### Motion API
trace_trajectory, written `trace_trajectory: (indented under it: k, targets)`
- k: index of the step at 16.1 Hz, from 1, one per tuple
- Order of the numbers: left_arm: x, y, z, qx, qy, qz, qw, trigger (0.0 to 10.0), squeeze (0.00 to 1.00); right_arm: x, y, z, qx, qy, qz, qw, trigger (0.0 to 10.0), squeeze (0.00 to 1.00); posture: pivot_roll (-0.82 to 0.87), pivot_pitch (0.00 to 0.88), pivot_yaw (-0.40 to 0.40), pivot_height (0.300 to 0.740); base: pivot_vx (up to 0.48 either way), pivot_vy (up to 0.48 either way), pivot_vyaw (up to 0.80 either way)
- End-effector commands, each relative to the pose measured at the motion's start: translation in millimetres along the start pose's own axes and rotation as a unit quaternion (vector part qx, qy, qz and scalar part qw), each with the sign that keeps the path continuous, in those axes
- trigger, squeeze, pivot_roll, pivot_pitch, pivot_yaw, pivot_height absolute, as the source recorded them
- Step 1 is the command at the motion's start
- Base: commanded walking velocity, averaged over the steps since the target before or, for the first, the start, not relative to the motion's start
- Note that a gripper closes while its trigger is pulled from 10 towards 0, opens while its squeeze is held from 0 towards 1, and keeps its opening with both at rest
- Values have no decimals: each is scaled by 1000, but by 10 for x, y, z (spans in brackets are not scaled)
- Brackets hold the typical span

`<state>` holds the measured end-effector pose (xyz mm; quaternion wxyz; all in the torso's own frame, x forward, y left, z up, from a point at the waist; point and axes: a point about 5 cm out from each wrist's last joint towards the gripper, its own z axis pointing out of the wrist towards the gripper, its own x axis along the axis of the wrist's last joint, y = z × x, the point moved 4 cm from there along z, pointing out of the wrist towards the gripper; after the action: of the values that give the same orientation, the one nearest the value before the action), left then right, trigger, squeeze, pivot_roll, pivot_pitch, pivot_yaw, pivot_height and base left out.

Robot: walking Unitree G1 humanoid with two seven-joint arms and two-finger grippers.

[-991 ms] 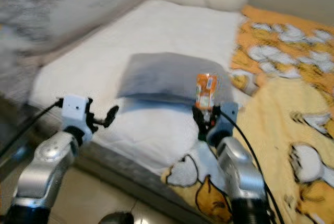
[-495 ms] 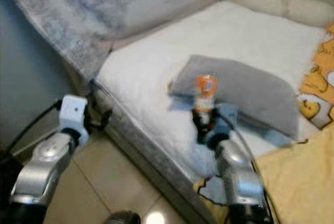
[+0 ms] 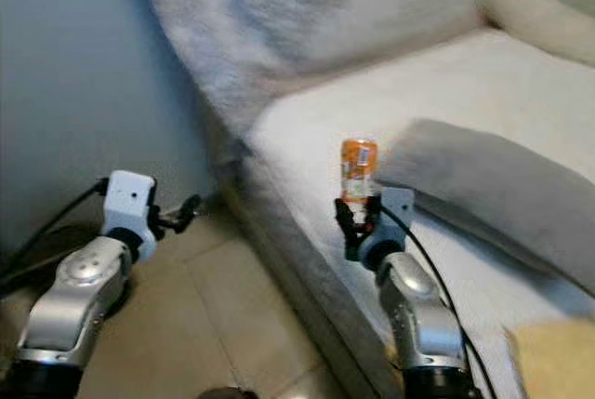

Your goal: Clean up the room

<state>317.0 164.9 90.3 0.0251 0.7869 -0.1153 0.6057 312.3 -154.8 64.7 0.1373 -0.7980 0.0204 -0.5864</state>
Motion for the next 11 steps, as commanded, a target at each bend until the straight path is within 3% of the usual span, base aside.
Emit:
trace_trajectory:
  k: [1,5,8,11]
  targets:
    - [29,-20,1,3,4,-1,1000,10000,35,31,-3,7,-3,3,-4,1000,10000,0,-23,0,27,740,330,0,800]
    - [51,-57,8,2,3,8,1000,10000,35,-23,-10,43,-14,-6,-24,1000,10000,0,-11,0,35,740,330,0,755]
    - [72,-45,29,1,5,10,1000,10000,35,64,6,73,-36,15,-75,996,10000,0,-8,0,23,740,326,0,0]
    - [81,-37,42,0,6,10,1000,10000,31,74,9,78,-22,14,-87,996,10000,0,-12,0,25,740,328,0,0]
